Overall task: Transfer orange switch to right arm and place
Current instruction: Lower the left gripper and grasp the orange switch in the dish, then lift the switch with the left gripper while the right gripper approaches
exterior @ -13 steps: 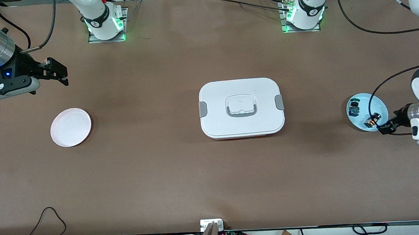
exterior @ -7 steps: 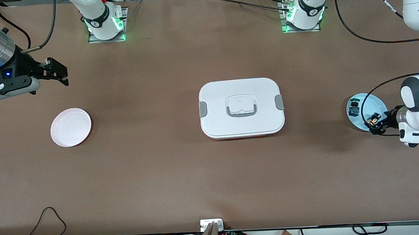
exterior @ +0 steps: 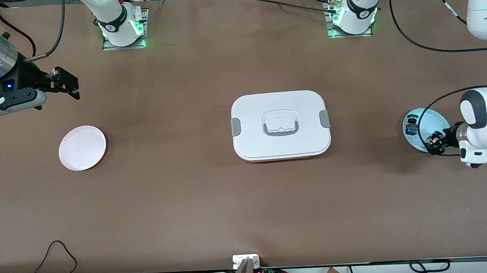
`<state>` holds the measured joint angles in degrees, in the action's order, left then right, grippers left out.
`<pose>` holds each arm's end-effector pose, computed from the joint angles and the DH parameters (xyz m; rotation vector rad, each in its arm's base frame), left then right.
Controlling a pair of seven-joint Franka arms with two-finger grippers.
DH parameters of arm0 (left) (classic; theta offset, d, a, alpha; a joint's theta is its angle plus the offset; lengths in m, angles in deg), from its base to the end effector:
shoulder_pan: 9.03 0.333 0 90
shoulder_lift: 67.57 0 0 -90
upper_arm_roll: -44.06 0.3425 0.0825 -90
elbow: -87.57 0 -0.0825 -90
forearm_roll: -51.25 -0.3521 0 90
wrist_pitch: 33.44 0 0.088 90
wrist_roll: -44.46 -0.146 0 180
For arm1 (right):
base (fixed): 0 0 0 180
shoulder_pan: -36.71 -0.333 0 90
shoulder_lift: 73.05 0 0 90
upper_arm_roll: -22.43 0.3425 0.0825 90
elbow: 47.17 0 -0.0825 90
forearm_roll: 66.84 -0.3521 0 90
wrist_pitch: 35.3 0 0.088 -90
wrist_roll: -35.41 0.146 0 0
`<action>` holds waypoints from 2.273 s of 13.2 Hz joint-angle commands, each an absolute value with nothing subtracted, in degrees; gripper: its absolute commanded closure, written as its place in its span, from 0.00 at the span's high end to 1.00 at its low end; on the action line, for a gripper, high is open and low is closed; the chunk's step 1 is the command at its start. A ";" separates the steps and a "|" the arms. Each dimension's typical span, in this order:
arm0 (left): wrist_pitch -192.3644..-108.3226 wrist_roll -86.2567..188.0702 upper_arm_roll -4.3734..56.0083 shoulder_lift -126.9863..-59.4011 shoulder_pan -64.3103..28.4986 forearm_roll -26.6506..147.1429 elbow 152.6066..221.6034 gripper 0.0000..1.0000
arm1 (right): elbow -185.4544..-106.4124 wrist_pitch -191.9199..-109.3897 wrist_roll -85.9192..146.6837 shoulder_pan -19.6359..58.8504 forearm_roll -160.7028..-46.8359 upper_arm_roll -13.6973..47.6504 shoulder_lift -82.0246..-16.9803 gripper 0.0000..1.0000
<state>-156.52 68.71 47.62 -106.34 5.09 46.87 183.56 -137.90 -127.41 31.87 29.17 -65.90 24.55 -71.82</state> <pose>0.6128 0.1975 0.1993 -2.8463 -0.9970 0.2984 0.5258 0.0869 0.5983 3.1053 0.3602 0.0054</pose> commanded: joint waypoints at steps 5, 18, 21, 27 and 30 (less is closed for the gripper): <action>-158.86 67.58 47.40 -105.72 6.09 46.51 185.57 0.98 | -137.53 -127.58 32.60 29.41 -66.39 24.71 -71.65 1.00; -149.66 63.12 47.05 -101.16 5.47 49.32 180.92 0.41 | -137.44 -130.31 31.90 29.15 -65.53 24.79 -71.03 1.00; -146.14 51.35 44.51 -96.33 5.56 49.94 180.73 0.40 | -137.44 -128.91 31.64 28.97 -63.76 24.98 -71.21 1.00; -136.39 38.86 34.92 -90.43 6.26 55.78 180.64 0.35 | -137.61 -123.90 28.56 26.60 -70.92 26.03 -70.95 1.00; -126.64 18.16 34.56 -90.33 6.26 75.97 180.82 0.30 | -137.61 -124.24 26.90 26.95 -84.36 25.94 -69.90 1.00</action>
